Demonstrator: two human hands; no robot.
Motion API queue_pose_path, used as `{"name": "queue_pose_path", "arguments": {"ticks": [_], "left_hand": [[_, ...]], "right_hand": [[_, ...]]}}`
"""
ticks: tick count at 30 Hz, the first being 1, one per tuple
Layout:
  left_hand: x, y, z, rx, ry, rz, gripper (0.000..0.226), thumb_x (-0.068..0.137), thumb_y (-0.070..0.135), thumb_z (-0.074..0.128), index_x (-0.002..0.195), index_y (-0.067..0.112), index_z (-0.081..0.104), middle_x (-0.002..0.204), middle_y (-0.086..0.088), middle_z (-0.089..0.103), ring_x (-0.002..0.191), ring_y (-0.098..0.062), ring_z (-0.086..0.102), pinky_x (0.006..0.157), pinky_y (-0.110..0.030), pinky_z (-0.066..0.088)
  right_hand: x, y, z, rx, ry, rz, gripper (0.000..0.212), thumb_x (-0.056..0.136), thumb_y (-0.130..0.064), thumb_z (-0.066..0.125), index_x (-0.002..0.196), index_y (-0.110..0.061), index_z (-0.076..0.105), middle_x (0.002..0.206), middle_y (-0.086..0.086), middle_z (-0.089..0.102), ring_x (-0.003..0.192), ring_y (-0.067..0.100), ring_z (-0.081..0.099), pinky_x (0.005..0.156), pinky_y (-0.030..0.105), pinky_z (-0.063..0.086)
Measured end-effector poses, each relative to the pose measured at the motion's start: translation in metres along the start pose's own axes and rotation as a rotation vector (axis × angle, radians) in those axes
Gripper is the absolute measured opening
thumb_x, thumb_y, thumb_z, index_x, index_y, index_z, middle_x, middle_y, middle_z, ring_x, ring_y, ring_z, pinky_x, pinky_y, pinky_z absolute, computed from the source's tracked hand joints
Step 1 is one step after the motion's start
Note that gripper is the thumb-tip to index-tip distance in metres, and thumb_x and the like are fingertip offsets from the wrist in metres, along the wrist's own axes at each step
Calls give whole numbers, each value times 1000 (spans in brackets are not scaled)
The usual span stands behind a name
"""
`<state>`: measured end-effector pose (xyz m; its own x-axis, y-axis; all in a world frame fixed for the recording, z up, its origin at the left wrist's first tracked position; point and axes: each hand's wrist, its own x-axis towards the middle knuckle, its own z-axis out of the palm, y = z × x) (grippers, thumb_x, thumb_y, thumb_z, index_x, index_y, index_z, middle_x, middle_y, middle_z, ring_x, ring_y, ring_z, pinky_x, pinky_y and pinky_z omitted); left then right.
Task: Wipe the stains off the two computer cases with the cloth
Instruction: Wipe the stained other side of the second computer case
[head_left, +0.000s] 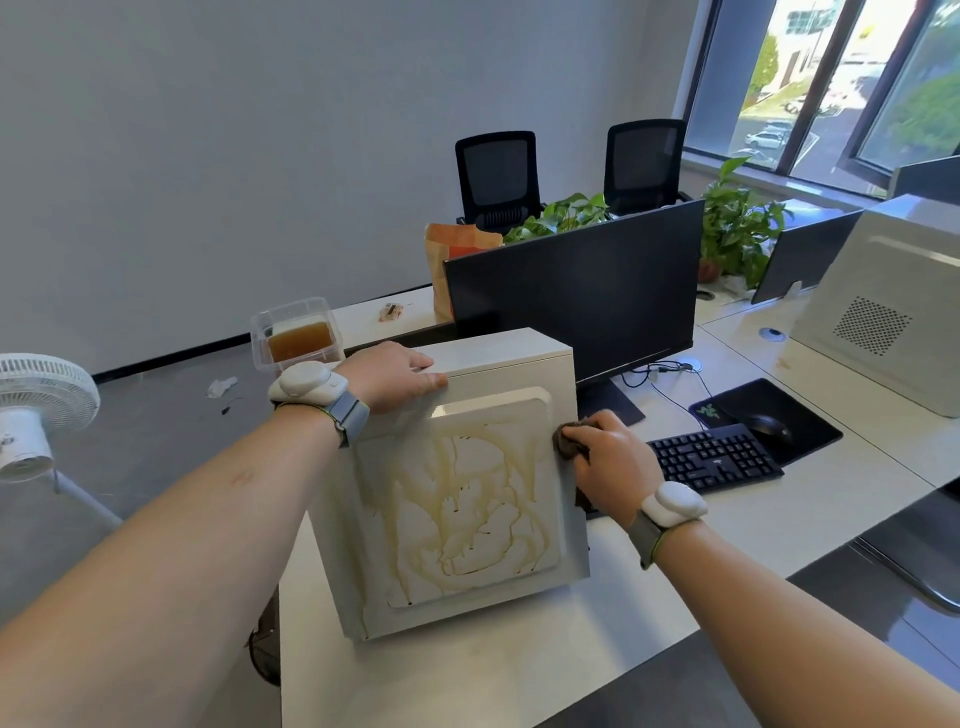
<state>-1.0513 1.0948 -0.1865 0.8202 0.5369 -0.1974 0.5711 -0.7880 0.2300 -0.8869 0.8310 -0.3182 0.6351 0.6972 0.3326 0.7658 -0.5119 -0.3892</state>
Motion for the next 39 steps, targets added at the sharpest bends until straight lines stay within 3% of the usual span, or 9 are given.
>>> {"name": "queue_pose_path", "arguments": {"ticks": [3,6,10,14,18,23,28,34,39], "left_hand": [[5,14,5,78,35,2,43,101,46,44,89,10,64,94,-7,64,86,-24,60,71,-37,45],[2,17,14,100,93,-25,41,95,47,38,76,17,58,89,-8,60,79,-25,57,71,-39,49],[-6,20,31,86,237,-54,36,96,53,39,90,21,55,102,-4,59,87,-27,59,86,-46,52],[-7,24,38,156,261,-64,73,83,88,33,115,26,54,113,2,62,99,-25,59,89,-46,52],[-11,23,41,194,290,-21,94,79,95,34,152,36,43,152,10,52,134,-24,53,102,-45,46],[-11,27,39,195,303,-37,91,80,94,37,151,38,46,150,12,54,133,-23,54,100,-43,48],[-14,31,39,175,334,-49,73,93,83,30,149,39,49,148,10,57,132,-26,55,101,-45,48],[-12,31,35,172,307,-75,73,93,83,30,150,41,48,149,9,57,132,-26,55,101,-43,48],[-16,33,36,186,355,-52,62,95,78,34,134,38,61,134,7,67,121,-27,60,94,-41,49]], "right_hand": [[6,-6,-8,103,166,-21,40,88,-11,66,127,-20,69,123,5,58,96,25,63,69,34,58],[9,-6,-5,87,159,-91,47,89,-11,66,135,-20,63,126,8,56,102,28,61,70,36,59],[-2,5,4,2,4,-79,42,90,-18,67,131,-23,67,116,6,57,88,29,63,60,36,56],[6,-4,-8,80,83,-43,36,90,-18,62,124,-25,70,115,3,58,87,26,62,64,36,57],[9,-4,-7,106,123,-90,45,89,-12,64,133,-23,64,121,6,56,95,26,61,62,31,54],[-11,6,4,-16,-59,-34,33,92,-23,62,123,-29,72,108,1,56,80,26,62,60,37,56],[-4,2,-2,68,112,-43,43,90,-16,62,133,-25,64,121,6,56,94,26,62,60,39,58],[-25,7,9,-164,-140,-3,30,95,-28,54,120,-33,70,107,1,55,82,25,60,61,35,55],[-14,1,6,-12,59,-29,40,89,-19,62,128,-26,65,112,6,58,86,27,61,55,39,56]]}}
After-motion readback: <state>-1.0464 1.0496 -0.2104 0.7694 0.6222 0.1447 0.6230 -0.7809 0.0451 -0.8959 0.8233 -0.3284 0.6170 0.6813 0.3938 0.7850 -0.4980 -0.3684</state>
